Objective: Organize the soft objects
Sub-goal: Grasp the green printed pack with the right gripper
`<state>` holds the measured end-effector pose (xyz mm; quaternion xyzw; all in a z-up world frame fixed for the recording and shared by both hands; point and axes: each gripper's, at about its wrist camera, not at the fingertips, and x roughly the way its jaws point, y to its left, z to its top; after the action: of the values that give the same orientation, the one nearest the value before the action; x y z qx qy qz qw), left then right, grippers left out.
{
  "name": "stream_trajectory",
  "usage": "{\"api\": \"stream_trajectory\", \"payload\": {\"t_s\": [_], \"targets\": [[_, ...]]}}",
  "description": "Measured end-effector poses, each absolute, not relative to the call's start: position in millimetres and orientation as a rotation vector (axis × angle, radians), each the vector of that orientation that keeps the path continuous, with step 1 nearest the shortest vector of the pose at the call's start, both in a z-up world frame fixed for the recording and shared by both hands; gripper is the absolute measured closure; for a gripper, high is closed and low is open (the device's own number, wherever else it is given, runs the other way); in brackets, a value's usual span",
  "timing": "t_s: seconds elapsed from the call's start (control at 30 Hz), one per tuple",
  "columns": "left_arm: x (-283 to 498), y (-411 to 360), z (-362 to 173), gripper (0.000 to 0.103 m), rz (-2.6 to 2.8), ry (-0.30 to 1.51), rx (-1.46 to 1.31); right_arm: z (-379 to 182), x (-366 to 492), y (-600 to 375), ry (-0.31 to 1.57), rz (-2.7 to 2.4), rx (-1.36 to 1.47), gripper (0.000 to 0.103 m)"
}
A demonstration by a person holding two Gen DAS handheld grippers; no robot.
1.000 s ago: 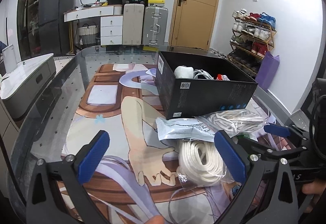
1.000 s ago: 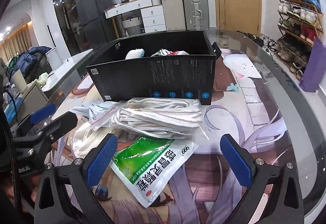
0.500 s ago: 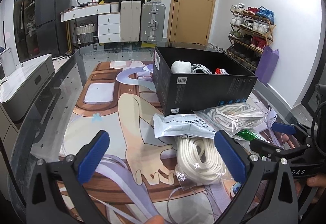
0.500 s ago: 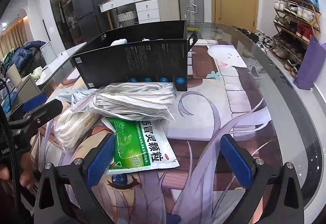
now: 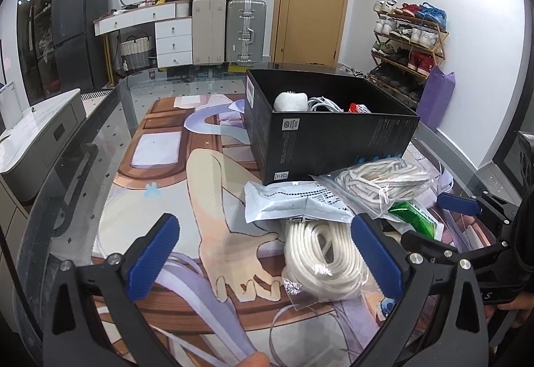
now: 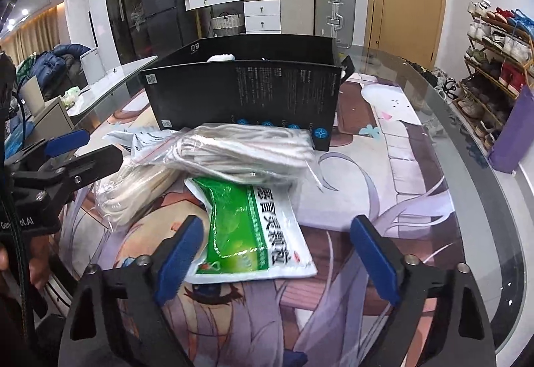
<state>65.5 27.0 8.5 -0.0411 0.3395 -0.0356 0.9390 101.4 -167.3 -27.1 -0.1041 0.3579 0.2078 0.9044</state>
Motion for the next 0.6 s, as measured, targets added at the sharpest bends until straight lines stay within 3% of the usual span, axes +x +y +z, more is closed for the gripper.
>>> {"api": "stream_trajectory", "payload": {"t_s": [0.13,0.23,0.33,0.4,0.43,0.6], "targets": [[66,27,8,0.0,-0.072,0.693,-0.085,-27,99,-174,0.742,0.438,-0.218,0.026],[65,25,9,0.0,-0.072,0.69,-0.072,-24,98,-182,0.724,0.431,-0.194,0.04],[64,23,9,0.0,-0.067,0.689,-0.06,-22,96,-187,0.717,0.445,-0.179,0.046],[64,22,9,0.0,-0.067,0.69,-0.055,-19,93,-186,0.698,0.451,-0.188,0.061],[64,21,8,0.0,-0.064,0.691,-0.053,-19,93,-186,0.7,0.453,-0.188,0.083],[64,22,8,0.0,-0.064,0.688,-0.056,-15,92,-189,0.696,0.491,-0.177,0.082]]}}
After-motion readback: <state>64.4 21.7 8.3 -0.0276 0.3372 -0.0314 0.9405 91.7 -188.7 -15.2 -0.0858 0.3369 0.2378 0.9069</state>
